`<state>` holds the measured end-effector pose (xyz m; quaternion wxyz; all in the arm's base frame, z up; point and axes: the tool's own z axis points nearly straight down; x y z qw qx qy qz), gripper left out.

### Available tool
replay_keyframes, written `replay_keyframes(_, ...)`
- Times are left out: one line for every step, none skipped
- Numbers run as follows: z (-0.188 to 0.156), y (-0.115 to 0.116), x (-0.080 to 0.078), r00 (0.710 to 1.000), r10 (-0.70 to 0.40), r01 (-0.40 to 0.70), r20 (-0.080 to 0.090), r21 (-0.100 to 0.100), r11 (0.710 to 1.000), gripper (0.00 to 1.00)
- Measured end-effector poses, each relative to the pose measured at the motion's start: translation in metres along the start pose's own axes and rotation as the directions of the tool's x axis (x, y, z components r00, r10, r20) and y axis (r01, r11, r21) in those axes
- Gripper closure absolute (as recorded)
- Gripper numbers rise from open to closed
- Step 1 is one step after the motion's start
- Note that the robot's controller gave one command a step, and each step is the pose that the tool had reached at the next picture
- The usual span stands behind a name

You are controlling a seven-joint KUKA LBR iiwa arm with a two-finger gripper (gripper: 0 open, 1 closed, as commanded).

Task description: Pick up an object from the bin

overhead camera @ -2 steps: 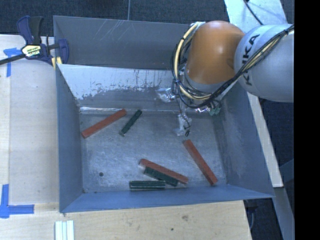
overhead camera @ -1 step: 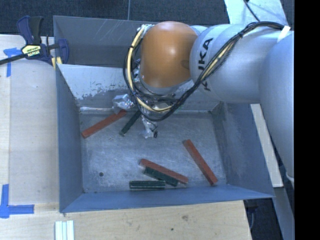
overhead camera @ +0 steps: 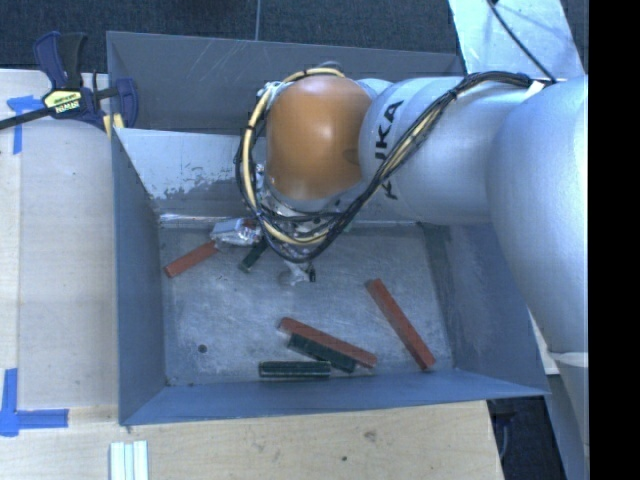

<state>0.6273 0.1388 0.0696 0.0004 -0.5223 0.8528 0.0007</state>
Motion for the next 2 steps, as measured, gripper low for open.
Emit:
replay_keyframes(-0.002,0.0,-0.001,1.0,0.003,-0.003,0.003,0.001,1.0,1.0)
replay_keyframes(-0.143,0.009,0.004,1.0,-0.018,0.018,0.007,0.01,1.0,1.0)
